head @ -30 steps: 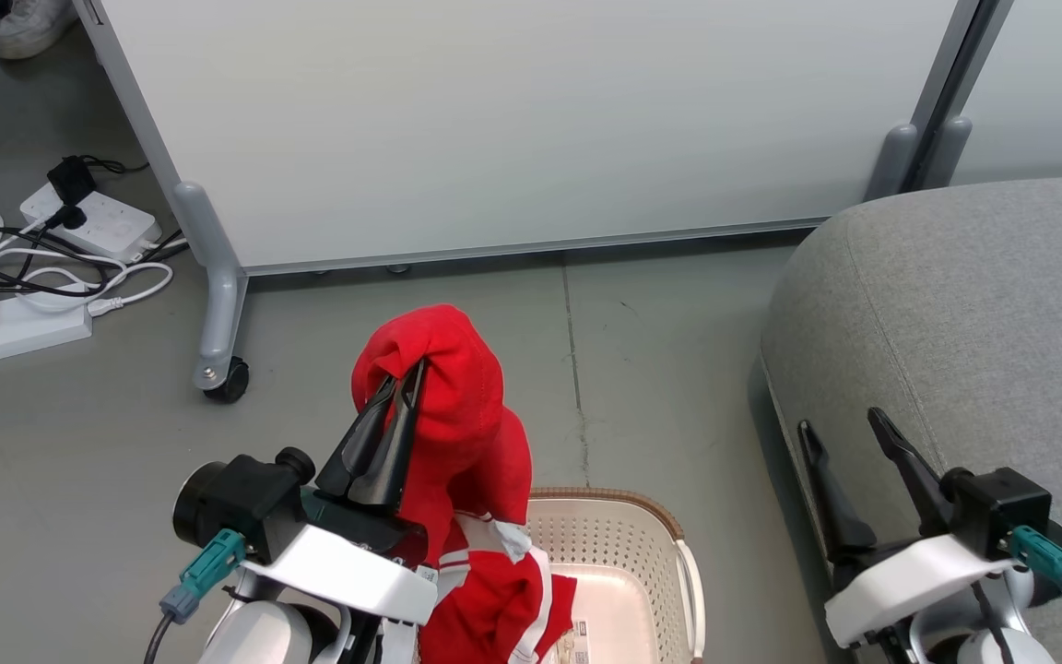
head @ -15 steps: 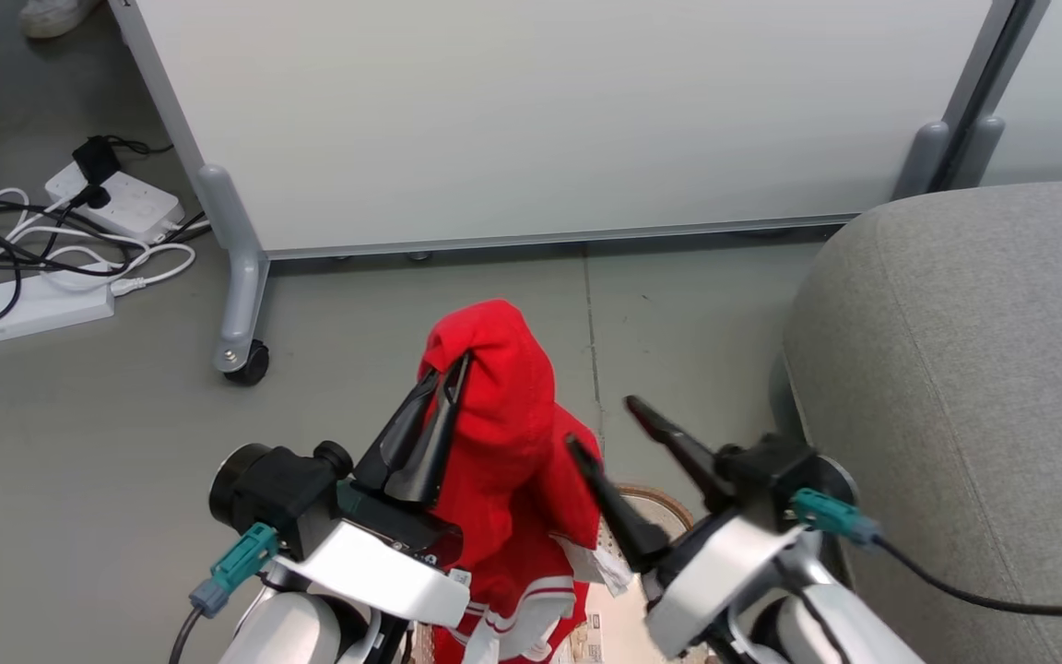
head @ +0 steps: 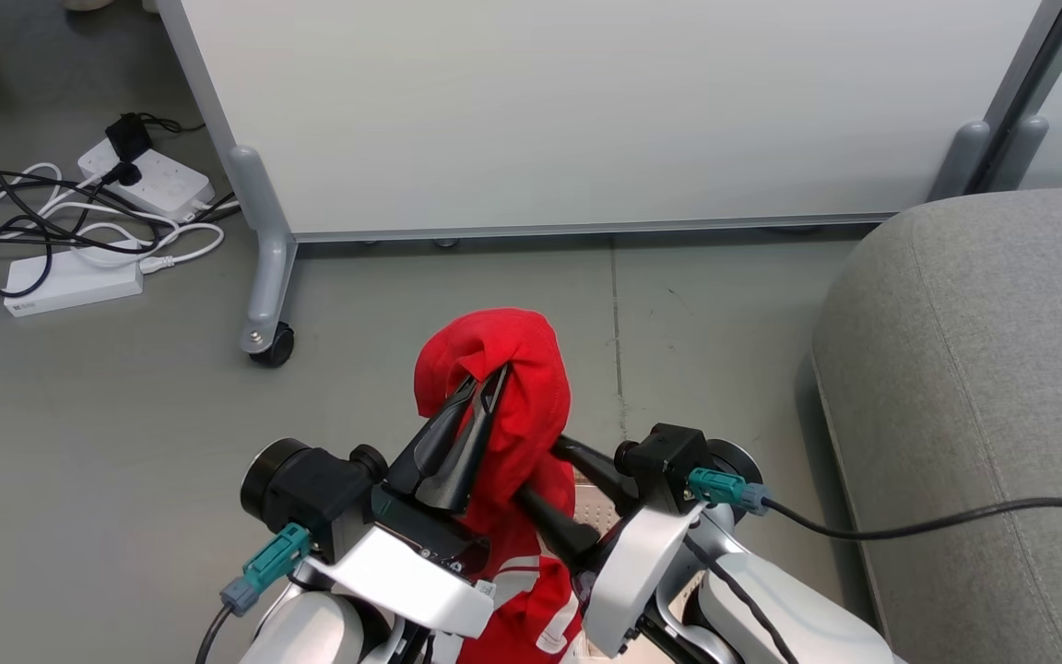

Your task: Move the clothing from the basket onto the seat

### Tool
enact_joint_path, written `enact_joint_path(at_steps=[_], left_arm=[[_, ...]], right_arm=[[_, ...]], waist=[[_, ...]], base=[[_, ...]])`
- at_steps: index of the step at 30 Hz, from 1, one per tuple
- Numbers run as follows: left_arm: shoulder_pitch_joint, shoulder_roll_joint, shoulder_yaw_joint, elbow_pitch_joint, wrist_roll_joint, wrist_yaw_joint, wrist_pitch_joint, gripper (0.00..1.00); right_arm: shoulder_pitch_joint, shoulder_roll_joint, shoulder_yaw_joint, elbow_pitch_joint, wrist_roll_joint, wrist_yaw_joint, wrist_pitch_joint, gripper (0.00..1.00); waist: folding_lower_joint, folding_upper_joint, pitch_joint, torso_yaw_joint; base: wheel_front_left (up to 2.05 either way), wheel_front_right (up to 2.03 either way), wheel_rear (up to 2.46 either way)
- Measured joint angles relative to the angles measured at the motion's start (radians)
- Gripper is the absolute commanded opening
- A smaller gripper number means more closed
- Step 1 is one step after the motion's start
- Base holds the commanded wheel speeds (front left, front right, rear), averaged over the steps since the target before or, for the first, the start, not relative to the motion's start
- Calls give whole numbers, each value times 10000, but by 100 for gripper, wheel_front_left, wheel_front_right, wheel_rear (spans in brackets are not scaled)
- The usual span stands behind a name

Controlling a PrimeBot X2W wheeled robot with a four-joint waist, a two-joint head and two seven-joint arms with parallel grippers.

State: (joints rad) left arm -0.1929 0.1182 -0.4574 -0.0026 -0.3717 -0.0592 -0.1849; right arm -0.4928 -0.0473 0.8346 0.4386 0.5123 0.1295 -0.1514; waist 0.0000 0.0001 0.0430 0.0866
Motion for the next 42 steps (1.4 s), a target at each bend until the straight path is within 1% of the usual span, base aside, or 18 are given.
enact_joint_path(at_steps=[1,6,7,8,9,10,14,15,19,27,35,42], left_arm=[[-3,-2,-19,2,0,-12,-2,0],[-8,8,-29,10,-59,-13,-96,0],[-8,10,-25,4,-71,-13,-107,16],[-8,8,-10,-4,-77,-13,-151,39],[-8,12,8,-8,-79,-13,-180,94],[-8,15,23,-15,-81,-10,-196,100],[-8,23,63,-86,-69,50,-318,100],[-8,44,56,-130,-21,67,-403,100],[-6,261,-119,-58,192,61,-359,100],[6,711,-972,291,654,-228,217,100],[22,1043,-1653,767,811,-453,529,100],[-7,1162,-1847,861,811,-474,552,100]], right_arm=[[-122,-4,132,157,125,0,-52,0],[-531,-2,460,719,602,0,-362,0],[-587,0,464,802,679,0,-437,0],[-632,0,460,888,763,2,-485,0],[-675,-2,430,959,784,2,-560,0],[-722,-4,376,1007,803,2,-614,0],[-729,-12,-59,1239,938,0,-782,0],[-731,-12,-341,1271,940,0,-861,0],[-757,-104,-999,1315,725,0,-943,0],[-693,-382,-2357,1258,107,0,-905,0],[-272,-510,-3425,819,-834,0,-520,0],[219,-564,-4138,58,-1413,0,-113,0]], waist=[[0,0,2,23],[0,0,25,60],[0,0,35,50],[0,0,42,34],[0,0,44,11],[0,0,44,-15],[0,0,32,-125],[0,0,26,-208],[0,0,48,-415],[0,0,196,-943],[0,0,394,-1736],[0,0,596,-2607]], base=[[0,0,0],[0,0,0],[0,0,0],[0,0,0],[0,0,0],[0,0,0],[0,0,0],[0,0,0],[0,0,0],[0,0,0],[0,0,0],[0,0,0]])
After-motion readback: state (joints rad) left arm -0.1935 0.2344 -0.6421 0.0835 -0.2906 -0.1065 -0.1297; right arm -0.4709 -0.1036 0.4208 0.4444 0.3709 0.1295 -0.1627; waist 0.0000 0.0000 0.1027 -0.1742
